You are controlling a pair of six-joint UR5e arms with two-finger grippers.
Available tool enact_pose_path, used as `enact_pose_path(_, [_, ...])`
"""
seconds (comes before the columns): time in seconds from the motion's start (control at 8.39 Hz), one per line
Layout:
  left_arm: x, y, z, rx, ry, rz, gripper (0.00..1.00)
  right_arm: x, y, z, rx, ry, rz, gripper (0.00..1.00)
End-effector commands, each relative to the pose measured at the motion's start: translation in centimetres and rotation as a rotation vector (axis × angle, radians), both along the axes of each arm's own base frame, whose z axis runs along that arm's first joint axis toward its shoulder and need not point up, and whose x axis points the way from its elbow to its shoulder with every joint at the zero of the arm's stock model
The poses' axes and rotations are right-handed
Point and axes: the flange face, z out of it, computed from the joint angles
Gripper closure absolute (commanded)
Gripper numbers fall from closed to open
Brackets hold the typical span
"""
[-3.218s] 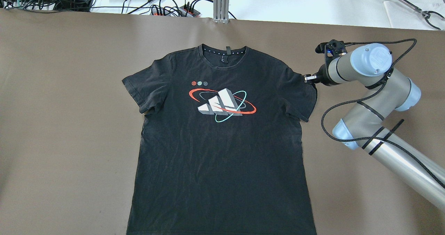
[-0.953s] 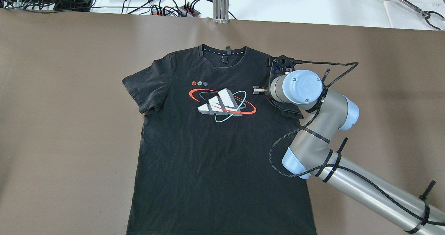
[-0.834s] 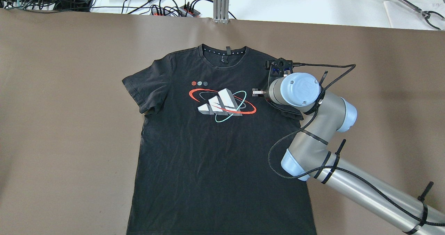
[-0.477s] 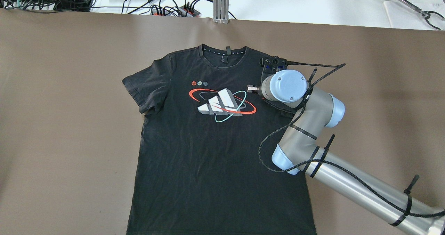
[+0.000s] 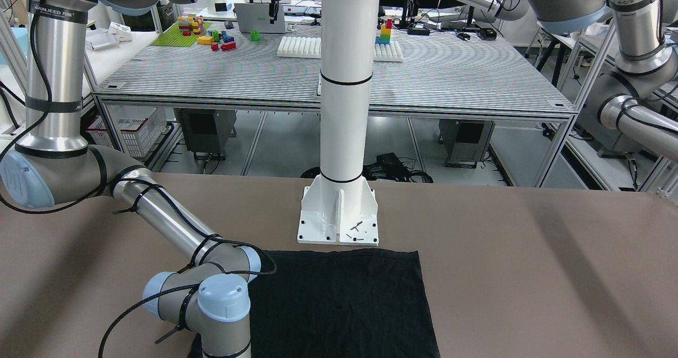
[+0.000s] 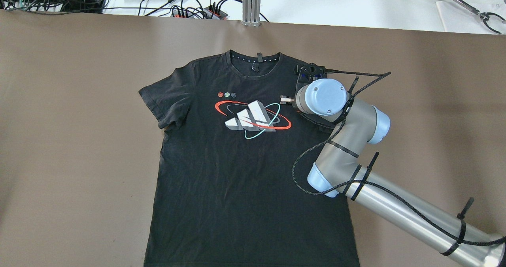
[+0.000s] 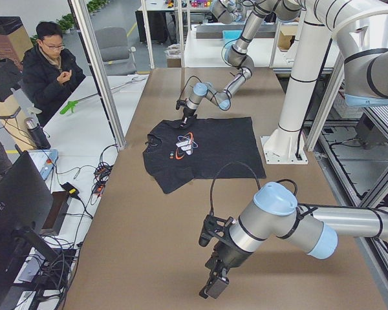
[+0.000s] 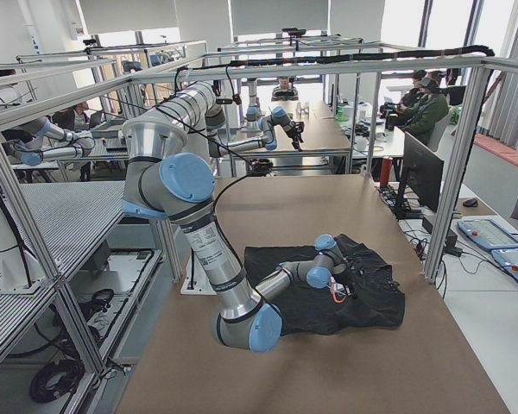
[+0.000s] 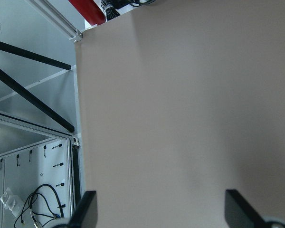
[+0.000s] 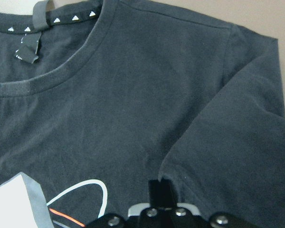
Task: Fold clothes
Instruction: 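Grasp the sleeve with the right gripper and fold it inward onto the shirt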
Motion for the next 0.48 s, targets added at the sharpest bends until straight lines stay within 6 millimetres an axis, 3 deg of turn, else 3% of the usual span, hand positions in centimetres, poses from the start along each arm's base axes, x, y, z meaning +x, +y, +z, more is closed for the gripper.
enact_pose_path(0.0, [0.0,0.1,0.1,0.0,-0.001,0.001,0.06,-0.3,0.0,0.1,0.007,0.01,0.031,1.0])
enact_pose_path(0.24, [-0.1,0.1,0.0,0.002,0.0,0.001,0.06,-0.5,0.1,0.0,0.001,0.005,0.04,0.97])
enact_pose_path(0.36, [-0.1,0.2,0.0,0.001,0.001,-0.001,0.06,-1.6,0.2,-0.3,-0.014,-0.002,0.054,0.52])
